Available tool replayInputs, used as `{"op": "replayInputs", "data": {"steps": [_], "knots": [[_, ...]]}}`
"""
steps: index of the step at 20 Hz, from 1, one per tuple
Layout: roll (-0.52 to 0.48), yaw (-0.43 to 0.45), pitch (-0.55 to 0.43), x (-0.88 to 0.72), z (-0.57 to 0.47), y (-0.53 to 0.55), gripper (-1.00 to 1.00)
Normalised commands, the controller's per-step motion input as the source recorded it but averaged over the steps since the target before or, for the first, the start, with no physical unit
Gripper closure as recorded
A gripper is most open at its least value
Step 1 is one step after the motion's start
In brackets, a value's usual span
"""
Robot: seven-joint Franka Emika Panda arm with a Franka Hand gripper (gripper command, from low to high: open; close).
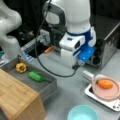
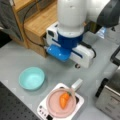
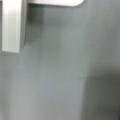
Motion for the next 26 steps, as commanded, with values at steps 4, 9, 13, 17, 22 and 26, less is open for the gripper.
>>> {"op": "replayInputs", "data": {"steps": [4, 9, 13, 17, 22, 26], "knots": [[-0.030, -0.109, 0.209, 0.57, 0.09, 0.19, -1.00], [-0.070, -0.029, 0.242, 0.38, 0.11, 0.15, -1.00], [-0.046, 0.027, 0.245, 0.35, 0.05, 0.17, -1.00], [-0.054, 0.039, 0.193, 0.45, -0.07, 0.18, -1.00], [-0.094, 0.054, 0.167, 0.49, -0.06, 0.10, -1.00], [-0.126, 0.064, 0.155, 0.45, 0.02, 0.07, -1.00]]}}
